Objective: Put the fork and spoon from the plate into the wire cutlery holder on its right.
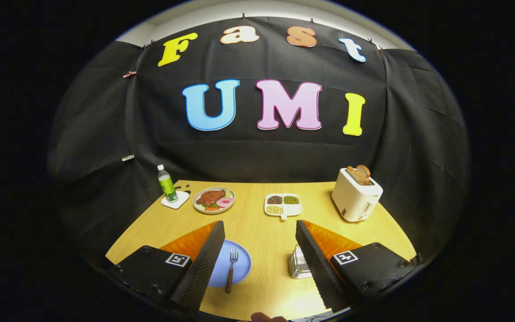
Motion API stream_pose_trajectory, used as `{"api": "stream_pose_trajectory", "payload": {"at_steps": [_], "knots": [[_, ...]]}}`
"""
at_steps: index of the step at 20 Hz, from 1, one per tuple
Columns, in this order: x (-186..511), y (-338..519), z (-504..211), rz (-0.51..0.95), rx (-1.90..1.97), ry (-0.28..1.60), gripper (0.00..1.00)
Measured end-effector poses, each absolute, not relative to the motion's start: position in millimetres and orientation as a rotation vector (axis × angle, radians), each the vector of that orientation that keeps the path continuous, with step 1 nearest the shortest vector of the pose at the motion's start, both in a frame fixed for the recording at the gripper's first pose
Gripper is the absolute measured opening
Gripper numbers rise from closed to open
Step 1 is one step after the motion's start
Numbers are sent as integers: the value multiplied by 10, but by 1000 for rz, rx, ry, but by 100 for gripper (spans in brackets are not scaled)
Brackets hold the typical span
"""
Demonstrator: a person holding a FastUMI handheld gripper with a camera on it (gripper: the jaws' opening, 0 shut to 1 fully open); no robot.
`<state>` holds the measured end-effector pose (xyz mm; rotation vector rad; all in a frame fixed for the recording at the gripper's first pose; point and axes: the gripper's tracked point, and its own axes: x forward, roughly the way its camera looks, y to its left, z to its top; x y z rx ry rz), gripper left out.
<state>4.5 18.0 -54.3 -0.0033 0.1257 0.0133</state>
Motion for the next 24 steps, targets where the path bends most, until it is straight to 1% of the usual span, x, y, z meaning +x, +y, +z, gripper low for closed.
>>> {"api": "stream_pose_trajectory", "payload": {"at_steps": [7, 12, 16, 17, 19, 20, 23, 24], "knots": [[266, 478, -1023, 91, -61, 260, 99], [525, 801, -1565, 172, -120, 419, 99], [650, 948, -2168, 219, -184, 587, 99], [695, 962, -2309, 221, -201, 618, 98], [736, 975, -2557, 230, -227, 686, 91], [746, 987, -2672, 235, -230, 718, 89], [798, 944, -2942, 208, -235, 801, 83], [794, 937, -3007, 196, -224, 831, 73]]}}
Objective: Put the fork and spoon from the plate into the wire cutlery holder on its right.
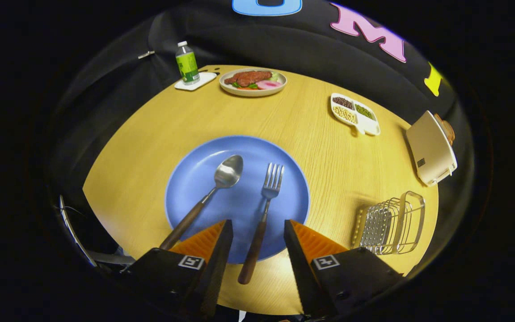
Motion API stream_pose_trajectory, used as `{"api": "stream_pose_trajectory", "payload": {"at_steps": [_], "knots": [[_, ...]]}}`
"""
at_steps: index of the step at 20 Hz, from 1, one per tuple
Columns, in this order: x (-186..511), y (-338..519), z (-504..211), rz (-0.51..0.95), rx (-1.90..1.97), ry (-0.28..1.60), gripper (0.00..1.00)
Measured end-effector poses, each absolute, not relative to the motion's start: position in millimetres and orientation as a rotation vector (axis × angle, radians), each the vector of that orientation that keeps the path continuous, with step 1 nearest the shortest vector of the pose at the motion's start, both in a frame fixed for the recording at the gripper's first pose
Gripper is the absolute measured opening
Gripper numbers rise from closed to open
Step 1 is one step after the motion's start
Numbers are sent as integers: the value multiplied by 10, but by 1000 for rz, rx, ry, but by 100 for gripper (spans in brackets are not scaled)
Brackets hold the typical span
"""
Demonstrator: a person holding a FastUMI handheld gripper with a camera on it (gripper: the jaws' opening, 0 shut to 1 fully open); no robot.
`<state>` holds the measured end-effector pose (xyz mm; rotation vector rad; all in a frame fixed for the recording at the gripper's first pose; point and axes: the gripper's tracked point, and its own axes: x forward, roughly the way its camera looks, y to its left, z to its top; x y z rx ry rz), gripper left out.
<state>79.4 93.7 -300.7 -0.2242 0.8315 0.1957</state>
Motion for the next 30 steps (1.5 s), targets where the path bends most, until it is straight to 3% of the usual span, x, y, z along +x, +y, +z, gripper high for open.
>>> {"api": "stream_pose_trajectory", "payload": {"at_steps": [2, 5, 7, 9, 10, 16, 25, 30], "knots": [[811, 931, -3117, 176, -190, 880, 59], [832, 947, -3198, 163, -154, 927, 55], [857, 911, -3258, 148, -161, 944, 43], [855, 928, -3318, 148, -136, 976, 24], [861, 937, -3305, 145, -121, 987, 20], [878, 967, -3290, 185, 26, 1040, 8], [608, 706, -2662, 340, 74, 1033, 8], [379, 138, -2296, 387, 31, 1050, 8]]}}
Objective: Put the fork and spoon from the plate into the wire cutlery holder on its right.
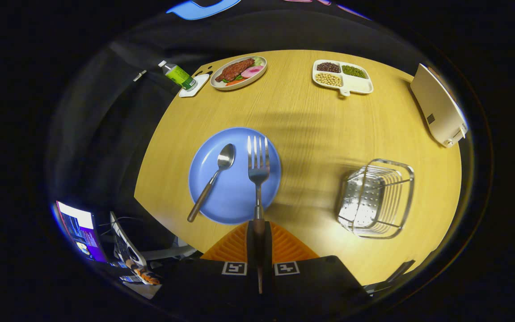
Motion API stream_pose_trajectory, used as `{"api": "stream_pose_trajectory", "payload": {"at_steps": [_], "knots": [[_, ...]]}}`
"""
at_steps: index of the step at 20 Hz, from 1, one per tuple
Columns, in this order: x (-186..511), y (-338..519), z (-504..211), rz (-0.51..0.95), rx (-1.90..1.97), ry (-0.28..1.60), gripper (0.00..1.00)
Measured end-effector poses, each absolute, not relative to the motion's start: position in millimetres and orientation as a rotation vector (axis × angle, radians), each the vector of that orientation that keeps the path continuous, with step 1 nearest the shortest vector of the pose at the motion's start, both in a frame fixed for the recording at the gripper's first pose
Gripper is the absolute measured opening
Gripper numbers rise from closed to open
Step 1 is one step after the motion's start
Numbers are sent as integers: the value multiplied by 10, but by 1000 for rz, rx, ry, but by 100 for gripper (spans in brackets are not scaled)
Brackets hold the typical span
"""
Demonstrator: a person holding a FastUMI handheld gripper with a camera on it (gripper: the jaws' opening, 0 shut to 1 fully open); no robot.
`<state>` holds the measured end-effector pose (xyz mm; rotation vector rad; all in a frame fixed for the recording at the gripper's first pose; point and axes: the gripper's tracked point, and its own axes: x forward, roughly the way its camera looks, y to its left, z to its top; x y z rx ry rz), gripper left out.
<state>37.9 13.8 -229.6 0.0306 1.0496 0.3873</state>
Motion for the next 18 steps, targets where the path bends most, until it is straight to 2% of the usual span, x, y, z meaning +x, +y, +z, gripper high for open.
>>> {"api": "stream_pose_trajectory", "payload": {"at_steps": [10, 18], "knots": [[212, -1121, -1975, 395, -184, 1186, 8], [279, -1422, -2119, 407, -298, 1417, 8]]}}
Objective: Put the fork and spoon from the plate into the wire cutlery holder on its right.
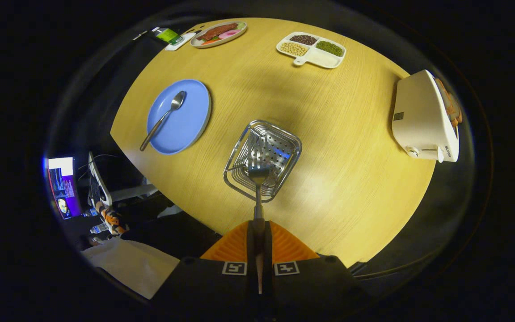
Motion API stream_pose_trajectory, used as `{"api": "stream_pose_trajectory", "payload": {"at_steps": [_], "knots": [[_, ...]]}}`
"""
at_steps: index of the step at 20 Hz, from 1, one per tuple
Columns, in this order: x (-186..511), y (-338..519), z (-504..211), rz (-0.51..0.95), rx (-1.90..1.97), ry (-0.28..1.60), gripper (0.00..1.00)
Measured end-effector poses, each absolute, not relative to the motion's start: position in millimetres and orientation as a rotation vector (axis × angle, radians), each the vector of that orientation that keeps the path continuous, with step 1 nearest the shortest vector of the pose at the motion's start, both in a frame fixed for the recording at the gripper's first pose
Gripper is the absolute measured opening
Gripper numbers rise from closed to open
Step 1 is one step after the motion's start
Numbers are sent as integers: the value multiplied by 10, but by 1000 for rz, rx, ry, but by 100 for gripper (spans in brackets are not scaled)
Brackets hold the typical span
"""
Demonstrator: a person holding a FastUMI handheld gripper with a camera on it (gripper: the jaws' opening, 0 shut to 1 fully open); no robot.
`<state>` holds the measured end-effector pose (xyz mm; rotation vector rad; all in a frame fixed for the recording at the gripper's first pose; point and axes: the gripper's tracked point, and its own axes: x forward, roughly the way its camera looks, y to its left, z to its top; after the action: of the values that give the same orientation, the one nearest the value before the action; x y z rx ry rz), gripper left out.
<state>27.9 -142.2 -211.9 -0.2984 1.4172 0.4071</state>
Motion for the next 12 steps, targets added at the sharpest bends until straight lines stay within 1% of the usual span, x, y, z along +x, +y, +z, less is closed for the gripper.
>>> {"api": "stream_pose_trajectory", "payload": {"at_steps": [9, 10, 12], "knots": [[414, -1341, -2219, 404, -359, 1572, 9], [401, -1332, -2227, 402, -354, 1584, 11], [430, -1348, -2242, 384, -340, 1588, 13]]}}
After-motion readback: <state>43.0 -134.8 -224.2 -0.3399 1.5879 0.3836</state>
